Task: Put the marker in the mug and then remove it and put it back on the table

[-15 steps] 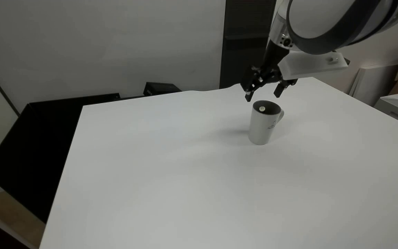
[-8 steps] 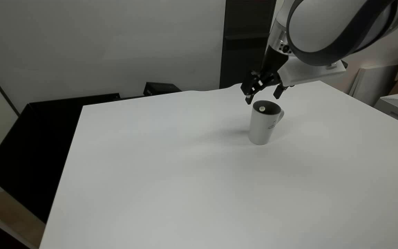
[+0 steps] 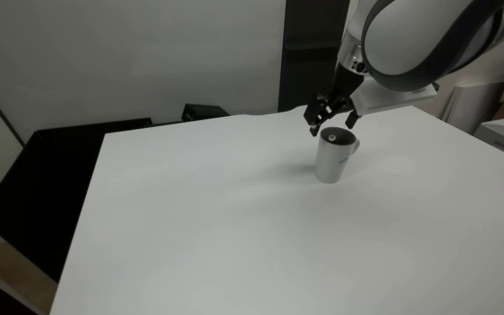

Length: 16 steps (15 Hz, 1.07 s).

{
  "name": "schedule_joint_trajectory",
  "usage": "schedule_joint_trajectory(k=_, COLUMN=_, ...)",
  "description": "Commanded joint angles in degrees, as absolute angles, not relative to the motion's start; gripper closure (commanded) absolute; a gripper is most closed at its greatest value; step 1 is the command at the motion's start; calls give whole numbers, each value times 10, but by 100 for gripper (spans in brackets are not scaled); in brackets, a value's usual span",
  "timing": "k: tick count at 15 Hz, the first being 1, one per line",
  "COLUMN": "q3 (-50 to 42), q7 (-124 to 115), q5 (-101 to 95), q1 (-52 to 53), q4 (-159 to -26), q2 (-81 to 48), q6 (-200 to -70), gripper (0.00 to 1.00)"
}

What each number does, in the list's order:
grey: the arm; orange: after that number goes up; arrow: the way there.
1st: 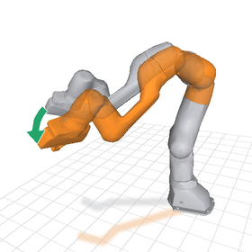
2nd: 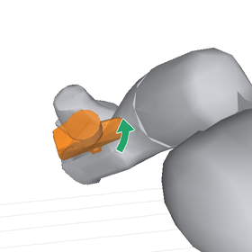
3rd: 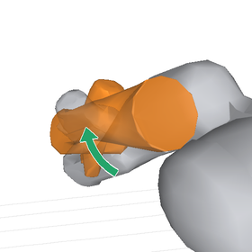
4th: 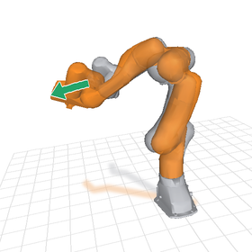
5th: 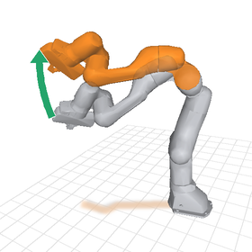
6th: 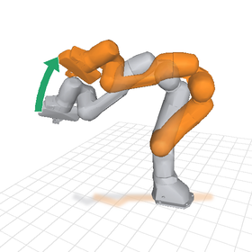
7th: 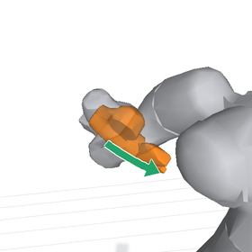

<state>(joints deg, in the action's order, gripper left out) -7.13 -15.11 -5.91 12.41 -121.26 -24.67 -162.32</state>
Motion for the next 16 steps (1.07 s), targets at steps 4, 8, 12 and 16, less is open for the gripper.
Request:
schedule_joint_trajectory(k=4, q3=-84, q7=-184, q5=-73, q1=139, q4=-1227, q2=-243, q6=-1634, gripper=0)
schedule_joint_trajectory(k=8, q3=-85, q7=-186, q5=-74, q1=142, q4=-1228, q2=-246, q6=-1635, gripper=0)
schedule_joint_trajectory(k=12, q3=-85, q7=-183, q5=-73, q1=145, q4=-1228, q2=-253, q6=-1644, gripper=0)
schedule_joint_trajectory(k=16, q3=-87, q7=-183, q5=-73, q1=148, q4=-1227, q2=-257, q6=-1651, gripper=25)
